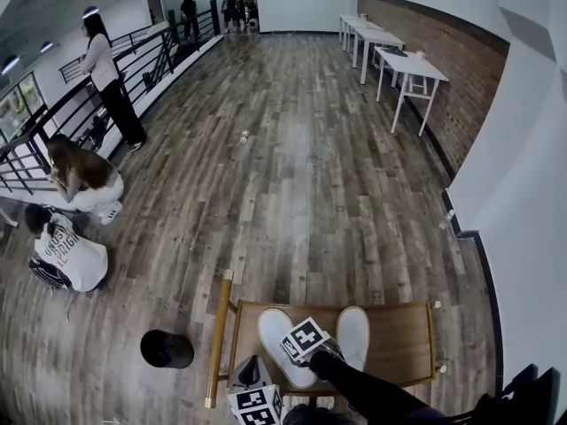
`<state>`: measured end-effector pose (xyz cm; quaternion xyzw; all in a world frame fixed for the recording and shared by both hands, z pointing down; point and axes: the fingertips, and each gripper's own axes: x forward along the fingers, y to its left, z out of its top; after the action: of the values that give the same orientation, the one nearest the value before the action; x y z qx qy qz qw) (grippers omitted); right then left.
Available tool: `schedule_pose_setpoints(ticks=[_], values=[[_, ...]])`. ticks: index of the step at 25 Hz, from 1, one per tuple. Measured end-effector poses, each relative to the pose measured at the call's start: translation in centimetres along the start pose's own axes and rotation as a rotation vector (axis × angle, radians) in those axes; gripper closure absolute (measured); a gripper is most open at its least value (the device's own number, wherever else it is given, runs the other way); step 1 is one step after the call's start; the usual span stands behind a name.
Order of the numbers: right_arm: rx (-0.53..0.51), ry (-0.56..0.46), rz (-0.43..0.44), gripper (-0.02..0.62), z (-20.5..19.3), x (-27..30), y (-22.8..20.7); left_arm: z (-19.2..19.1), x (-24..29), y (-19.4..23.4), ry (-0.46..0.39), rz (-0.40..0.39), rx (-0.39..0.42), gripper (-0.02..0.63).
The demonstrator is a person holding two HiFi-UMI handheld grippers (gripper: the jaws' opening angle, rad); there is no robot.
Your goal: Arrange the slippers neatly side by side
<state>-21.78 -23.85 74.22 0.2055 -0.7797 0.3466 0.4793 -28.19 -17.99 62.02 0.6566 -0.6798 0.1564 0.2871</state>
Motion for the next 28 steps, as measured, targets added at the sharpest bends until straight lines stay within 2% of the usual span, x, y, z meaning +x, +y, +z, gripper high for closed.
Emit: schedule_pose_setpoints(ticks=[9, 10, 11, 13, 19, 28], values=[[0.025, 0.067, -0.044, 0.465, -0.7, 2.2, -1.0, -0.1, 0.5, 2.0, 0.012, 0.029, -0.02, 0.607], [0.028, 0.066, -0.051, 0.496, -0.7, 2.1, -1.2, -0.1, 0.7, 1.9, 0.012, 0.026, -0.021, 0.607], [0.034, 0.065, -0.056, 0.576, -0.6, 2.0, -1.4, 0.0, 0.8, 1.7, 0.013, 0.022, -0.021, 0.607], [0.056, 0.061, -0.052, 0.581, -0.7, 1.8, -1.6, 0.2, 1.1, 1.4, 0.015, 0.011, -0.014, 0.607], [0.214, -0.003, -0.016, 0.586, -1.3, 0.4, -2.5, 0.5, 1.8, -0.5, 0.018, -0.031, 0.011, 0.607], [0.393, -0.074, -0.029, 0.586, -4.3, -2.6, -6.3, 0.2, 2.9, -3.4, 0.013, -0.099, 0.037, 0.607]])
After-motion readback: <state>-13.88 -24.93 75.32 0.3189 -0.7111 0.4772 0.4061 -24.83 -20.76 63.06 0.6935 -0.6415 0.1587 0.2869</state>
